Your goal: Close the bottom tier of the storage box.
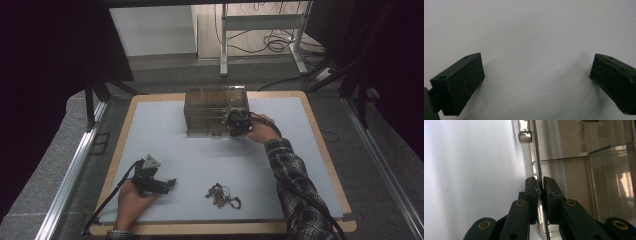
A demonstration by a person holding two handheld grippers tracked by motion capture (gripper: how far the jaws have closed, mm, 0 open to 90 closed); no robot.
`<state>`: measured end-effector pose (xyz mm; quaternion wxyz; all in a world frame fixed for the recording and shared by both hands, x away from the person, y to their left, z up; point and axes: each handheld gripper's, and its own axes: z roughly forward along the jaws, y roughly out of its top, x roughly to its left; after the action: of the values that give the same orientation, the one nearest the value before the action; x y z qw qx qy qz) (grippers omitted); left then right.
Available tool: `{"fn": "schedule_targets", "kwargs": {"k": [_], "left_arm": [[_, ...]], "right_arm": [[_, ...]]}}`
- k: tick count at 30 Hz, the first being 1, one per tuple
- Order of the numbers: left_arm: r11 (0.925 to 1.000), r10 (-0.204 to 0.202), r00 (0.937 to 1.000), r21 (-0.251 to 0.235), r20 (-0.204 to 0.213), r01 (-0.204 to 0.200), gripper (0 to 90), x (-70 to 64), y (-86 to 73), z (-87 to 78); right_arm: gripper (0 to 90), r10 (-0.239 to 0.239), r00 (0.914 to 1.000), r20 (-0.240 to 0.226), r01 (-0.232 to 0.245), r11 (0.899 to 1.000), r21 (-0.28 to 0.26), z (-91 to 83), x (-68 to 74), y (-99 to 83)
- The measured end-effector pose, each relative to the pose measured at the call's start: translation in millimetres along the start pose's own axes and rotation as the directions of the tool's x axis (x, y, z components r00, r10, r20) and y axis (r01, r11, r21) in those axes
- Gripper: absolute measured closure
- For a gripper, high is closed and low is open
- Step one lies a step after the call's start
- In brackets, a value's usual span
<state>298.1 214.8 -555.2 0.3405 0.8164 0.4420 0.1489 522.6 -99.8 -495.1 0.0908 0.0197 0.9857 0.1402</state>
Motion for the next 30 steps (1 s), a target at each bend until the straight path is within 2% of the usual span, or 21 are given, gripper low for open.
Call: {"fn": "schedule_targets", "kwargs": {"k": [18,30], "left_arm": [[1.0,0.0,1.0,0.001,0.0,0.0,0.0,0.0,0.0,0.0],[1.0,0.001,1.0,0.001,-0.001,-0.001,0.0,0.1,0.0,0.0]], "right_arm": [[82.3,-0.042,0.9991,0.009,0.042,0.999,0.019,-7.4,9.3,5.6],[82.8,-0.046,0.9989,-0.001,0.046,0.999,0.02,-9.8,17.6,5.2]]}}
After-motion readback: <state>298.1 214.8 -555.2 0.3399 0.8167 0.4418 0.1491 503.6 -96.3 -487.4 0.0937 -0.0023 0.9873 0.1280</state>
